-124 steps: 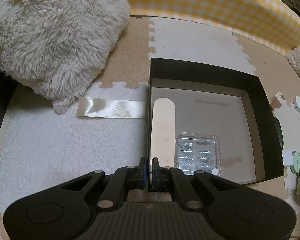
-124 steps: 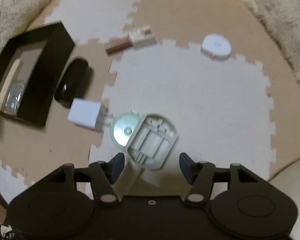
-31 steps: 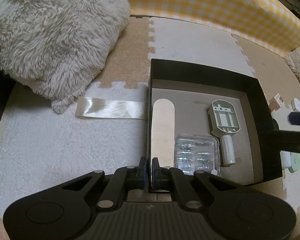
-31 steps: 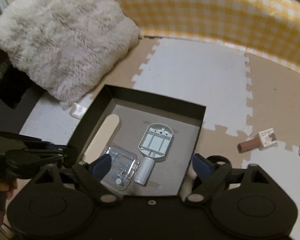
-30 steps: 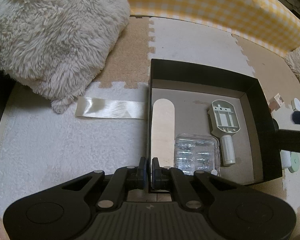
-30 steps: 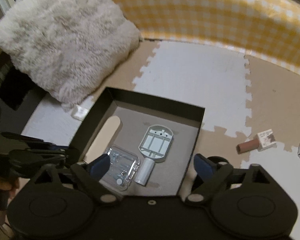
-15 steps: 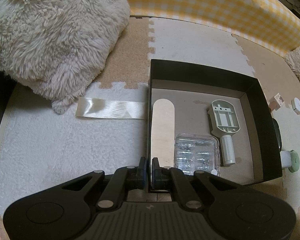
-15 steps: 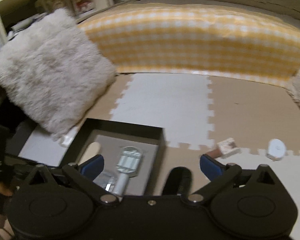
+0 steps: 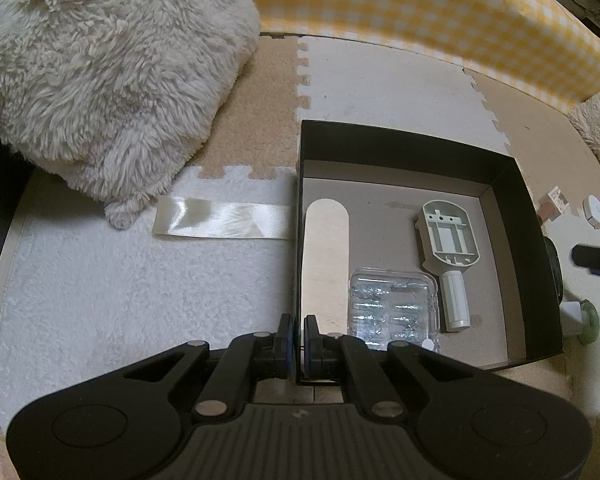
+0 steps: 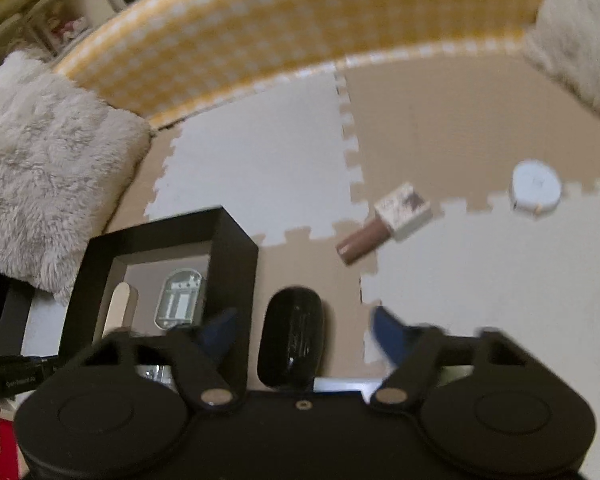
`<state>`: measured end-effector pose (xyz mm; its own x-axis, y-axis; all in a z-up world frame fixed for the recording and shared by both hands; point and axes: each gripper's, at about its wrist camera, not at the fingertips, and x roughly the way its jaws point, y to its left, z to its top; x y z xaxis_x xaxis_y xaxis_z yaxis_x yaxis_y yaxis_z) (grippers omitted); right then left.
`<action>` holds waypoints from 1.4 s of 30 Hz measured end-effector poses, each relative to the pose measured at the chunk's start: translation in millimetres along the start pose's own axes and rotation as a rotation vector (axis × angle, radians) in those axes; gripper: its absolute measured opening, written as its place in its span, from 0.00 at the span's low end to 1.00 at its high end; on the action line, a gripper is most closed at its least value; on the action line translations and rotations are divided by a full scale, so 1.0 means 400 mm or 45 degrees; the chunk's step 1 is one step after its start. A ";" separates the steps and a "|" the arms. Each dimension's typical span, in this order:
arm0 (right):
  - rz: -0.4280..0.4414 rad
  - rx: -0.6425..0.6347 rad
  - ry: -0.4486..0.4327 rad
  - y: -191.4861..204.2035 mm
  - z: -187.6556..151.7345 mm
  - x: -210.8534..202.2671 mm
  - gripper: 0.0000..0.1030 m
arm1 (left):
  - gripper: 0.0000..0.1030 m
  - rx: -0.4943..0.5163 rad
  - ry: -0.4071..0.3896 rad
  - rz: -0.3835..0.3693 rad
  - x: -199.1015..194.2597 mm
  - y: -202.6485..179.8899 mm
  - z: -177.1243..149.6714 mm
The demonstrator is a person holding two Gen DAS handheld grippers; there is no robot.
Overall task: Organize rigid objects
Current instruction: 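Move the right tool to the black mouse and grasp it, then carry the black mouse into the black box and release it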
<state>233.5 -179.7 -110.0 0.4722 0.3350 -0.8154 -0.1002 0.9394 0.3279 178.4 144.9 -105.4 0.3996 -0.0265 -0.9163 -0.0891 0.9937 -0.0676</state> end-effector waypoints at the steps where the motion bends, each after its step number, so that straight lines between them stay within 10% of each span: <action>1: 0.002 0.005 0.019 -0.003 -0.003 0.014 0.53 | 0.04 0.000 0.000 0.000 0.000 -0.001 0.000; 11: 0.074 0.050 0.119 -0.007 -0.026 0.094 0.36 | 0.04 -0.002 0.000 -0.001 -0.002 -0.002 0.001; 24: 0.056 0.126 0.021 -0.029 -0.010 0.036 0.30 | 0.04 0.000 0.000 0.000 -0.002 -0.002 0.001; 42: 0.304 0.148 -0.077 0.097 -0.030 -0.061 0.30 | 0.04 0.003 -0.002 0.004 -0.003 -0.003 0.001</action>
<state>207.4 -150.5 -83.2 0.4989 0.5375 -0.6799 -0.1153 0.8187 0.5626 178.5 143.8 -104.2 0.4004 -0.0230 -0.9160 -0.0884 0.9940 -0.0636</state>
